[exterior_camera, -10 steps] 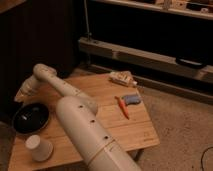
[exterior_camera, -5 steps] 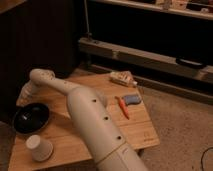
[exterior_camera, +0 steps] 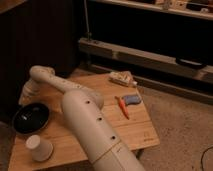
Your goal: Push the ceramic bowl across the table
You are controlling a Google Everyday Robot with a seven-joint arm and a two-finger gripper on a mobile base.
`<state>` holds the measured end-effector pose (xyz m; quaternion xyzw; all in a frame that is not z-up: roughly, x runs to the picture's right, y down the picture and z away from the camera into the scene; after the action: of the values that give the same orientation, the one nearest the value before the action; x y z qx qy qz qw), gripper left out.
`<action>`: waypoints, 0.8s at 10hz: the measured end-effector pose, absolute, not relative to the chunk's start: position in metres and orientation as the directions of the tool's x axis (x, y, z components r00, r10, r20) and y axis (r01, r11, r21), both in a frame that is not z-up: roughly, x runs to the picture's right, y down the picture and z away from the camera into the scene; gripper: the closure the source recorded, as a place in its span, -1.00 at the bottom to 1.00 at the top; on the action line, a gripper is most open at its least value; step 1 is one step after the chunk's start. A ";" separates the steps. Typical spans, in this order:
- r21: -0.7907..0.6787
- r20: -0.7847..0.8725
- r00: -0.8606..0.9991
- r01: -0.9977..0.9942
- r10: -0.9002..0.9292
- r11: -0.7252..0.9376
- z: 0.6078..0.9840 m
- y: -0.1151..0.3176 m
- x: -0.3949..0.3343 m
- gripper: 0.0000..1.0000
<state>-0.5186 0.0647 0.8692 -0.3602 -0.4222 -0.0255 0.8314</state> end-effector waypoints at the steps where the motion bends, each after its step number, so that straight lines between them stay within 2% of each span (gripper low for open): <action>1: -0.570 0.728 0.639 0.362 0.249 0.737 0.866 0.064 -0.523 1.00; 8: -0.568 0.745 0.631 0.432 0.215 0.700 0.865 0.082 -0.544 1.00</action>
<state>-0.5437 0.0820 0.8654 -0.3815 -0.4245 -0.0663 0.8184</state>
